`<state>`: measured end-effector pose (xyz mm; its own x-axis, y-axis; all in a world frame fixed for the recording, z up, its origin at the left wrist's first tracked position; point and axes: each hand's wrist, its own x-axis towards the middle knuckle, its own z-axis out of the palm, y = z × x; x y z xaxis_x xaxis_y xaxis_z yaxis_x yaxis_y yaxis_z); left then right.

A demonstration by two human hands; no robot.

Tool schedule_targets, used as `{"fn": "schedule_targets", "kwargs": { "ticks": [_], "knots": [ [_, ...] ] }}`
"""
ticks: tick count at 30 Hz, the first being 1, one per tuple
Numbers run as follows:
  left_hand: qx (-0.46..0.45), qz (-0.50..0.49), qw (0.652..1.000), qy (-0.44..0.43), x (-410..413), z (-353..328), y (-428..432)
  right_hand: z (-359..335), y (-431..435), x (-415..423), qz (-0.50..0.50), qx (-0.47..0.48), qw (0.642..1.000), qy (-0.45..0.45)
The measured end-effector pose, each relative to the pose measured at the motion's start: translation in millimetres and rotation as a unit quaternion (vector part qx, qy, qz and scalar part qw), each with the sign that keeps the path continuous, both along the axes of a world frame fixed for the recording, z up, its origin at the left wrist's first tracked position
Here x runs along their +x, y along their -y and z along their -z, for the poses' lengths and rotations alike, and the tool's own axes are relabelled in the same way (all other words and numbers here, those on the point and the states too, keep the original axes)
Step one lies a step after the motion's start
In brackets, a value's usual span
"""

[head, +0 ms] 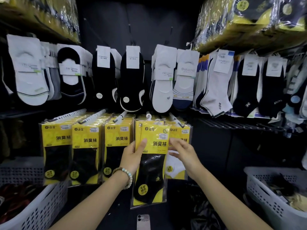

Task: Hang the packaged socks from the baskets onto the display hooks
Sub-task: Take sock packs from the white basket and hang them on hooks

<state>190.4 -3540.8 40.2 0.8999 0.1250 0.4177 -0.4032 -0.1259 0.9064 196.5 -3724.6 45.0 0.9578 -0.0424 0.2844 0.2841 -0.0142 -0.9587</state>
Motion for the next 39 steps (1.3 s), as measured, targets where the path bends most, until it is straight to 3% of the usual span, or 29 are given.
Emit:
{"fn": "schedule_targets", "kwargs": {
  "ticks": [6,15,23,34,39],
  "knots": [
    [-0.059,0.033,0.997,-0.03,-9.9,5.3,13.7,2.2,-15.2,-16.2,0.026,0.039,0.999,0.01],
    [0.036,-0.038,0.998,-0.022,-6.5,-0.2,9.1,22.8,24.3,-11.3,0.036,0.08,0.995,-0.045],
    [0.063,-0.08,0.994,0.025,13.8,-7.0,-0.3,24.8,71.7,8.2,0.132,0.115,0.984,-0.035],
    [0.055,-0.071,0.995,0.052,27.4,-8.1,-2.3,1.5,64.4,52.2,0.151,0.013,0.988,0.024],
    [0.046,-0.069,0.995,0.06,31.3,-5.1,-2.6,12.3,51.6,62.0,0.135,0.022,0.99,0.026]
  ]
}}
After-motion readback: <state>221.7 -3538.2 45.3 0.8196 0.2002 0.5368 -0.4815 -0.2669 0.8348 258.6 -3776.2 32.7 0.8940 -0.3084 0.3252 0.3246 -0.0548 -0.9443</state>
